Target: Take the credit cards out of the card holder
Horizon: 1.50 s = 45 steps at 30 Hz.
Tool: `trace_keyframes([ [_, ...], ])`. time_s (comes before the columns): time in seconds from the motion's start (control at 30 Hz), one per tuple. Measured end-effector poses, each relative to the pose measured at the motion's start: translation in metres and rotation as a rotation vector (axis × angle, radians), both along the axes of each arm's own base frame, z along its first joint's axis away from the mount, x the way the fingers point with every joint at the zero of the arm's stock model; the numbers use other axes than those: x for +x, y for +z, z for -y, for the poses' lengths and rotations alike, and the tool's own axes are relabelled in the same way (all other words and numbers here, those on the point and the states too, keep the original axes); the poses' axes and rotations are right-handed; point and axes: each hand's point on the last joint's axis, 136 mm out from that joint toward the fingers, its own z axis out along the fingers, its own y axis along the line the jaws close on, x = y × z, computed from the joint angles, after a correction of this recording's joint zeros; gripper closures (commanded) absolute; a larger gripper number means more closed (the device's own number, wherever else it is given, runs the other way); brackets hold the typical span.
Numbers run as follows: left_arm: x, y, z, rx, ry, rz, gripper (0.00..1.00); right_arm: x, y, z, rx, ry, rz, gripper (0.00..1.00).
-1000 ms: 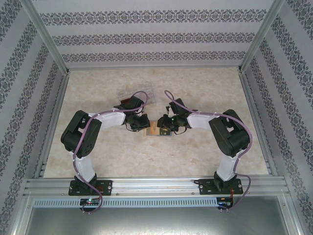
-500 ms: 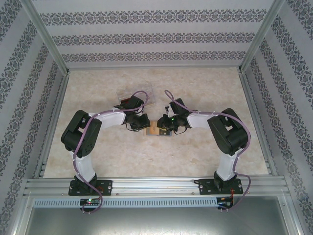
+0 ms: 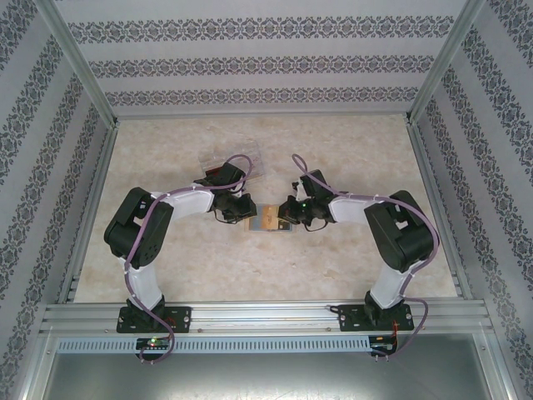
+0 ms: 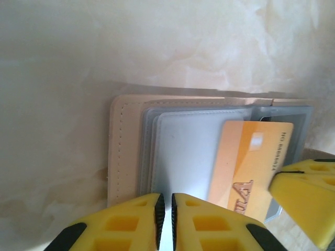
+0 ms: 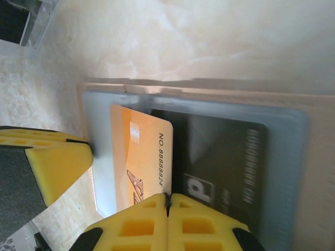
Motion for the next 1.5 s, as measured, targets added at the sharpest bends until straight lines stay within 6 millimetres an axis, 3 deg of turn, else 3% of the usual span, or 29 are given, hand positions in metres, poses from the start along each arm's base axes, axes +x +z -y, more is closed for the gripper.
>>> trace_keyframes([
  [0.33,0.0,0.007,0.003,-0.022,-0.007,0.005,0.72,-0.005,0.026,0.009,0.044,-0.014,0.094,1.0],
  [0.53,-0.004,0.02,0.005,-0.066,-0.01,0.021,0.54,-0.004,0.044,0.013,0.073,-0.026,0.155,1.0],
  [0.8,-0.007,0.039,0.019,-0.274,0.004,0.05,0.31,-0.002,0.056,0.009,0.146,-0.021,0.175,1.0],
  [0.93,-0.008,0.043,0.022,-0.382,0.025,0.047,0.25,0.001,0.07,0.008,0.213,-0.029,0.185,1.0],
  [1.13,-0.003,0.068,0.033,-0.533,0.031,0.085,0.25,0.007,0.096,0.004,0.346,-0.049,0.182,1.0],
  [1.23,0.001,0.087,0.038,-0.599,0.023,0.122,0.31,0.007,0.107,0.0,0.395,-0.045,0.175,1.0],
  [1.37,0.006,0.107,0.044,-0.669,0.019,0.157,0.43,0.006,0.115,-0.003,0.436,-0.04,0.163,1.0],
  [1.5,0.007,0.12,0.045,-0.71,0.019,0.171,0.65,0.005,0.119,-0.004,0.459,-0.04,0.155,1.0],
])
